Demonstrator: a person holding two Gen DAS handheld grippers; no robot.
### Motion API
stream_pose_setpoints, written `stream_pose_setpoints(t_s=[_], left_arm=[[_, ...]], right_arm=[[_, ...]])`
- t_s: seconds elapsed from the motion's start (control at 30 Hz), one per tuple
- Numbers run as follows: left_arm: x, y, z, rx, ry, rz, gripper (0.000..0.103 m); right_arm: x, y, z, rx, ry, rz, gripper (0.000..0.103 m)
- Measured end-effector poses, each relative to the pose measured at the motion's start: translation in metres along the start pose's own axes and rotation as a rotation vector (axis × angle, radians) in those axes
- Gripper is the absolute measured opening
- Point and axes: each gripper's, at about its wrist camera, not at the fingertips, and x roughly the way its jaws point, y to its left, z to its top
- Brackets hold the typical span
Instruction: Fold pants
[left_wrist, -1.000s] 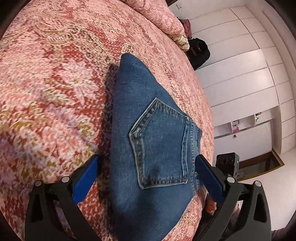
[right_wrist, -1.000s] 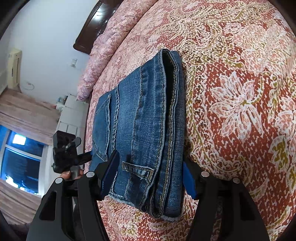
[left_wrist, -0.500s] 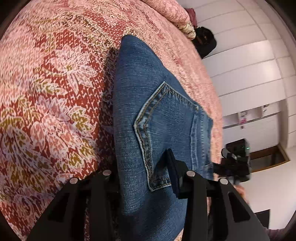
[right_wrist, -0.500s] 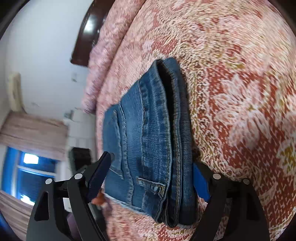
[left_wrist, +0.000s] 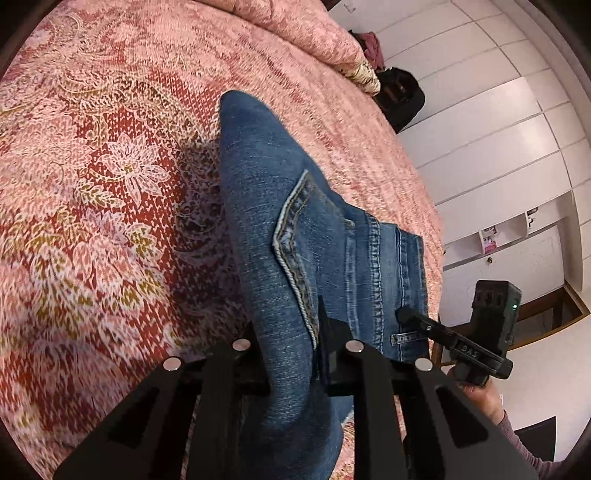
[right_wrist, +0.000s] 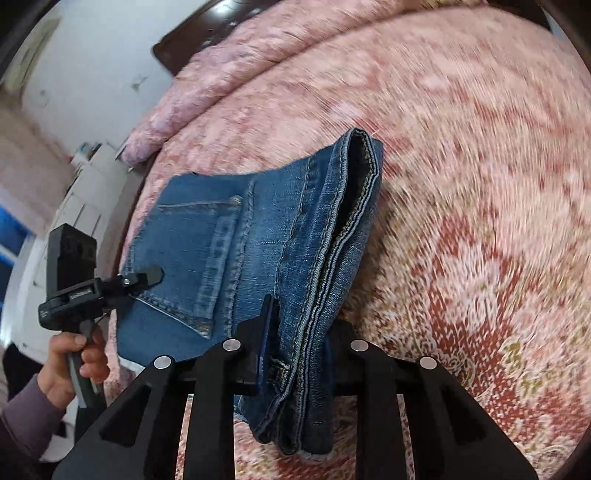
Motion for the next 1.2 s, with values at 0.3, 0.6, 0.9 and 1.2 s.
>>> stream_pose_setpoints(t_s=[0.3, 0.6, 0.9, 1.2], left_arm=[[-0.048, -0.007, 0.002, 0.039, -0.095, -0.031, 0.015], [-0.073, 0.020, 0.050, 0.056, -0.177, 0.070, 0.015], [-0.008, 0.094, 0.074, -0.083, -0.104, 0.225, 0.050], [-0.057, 0.051, 0.044, 0.012, -0.300, 0.495, 0.087]], right_arm=[[-0.020, 0.020, 0.026, -0.082, -0.058, 0.037, 0.021], [0.027, 0.040, 0.087, -0.078, -0.092, 0.082, 0.021], [0.113, 0.004, 0.092, 0.064, 0.024, 0.023, 0.029], [0.066, -0.020, 0.088, 0.184, -0.089, 0.054, 0.040]])
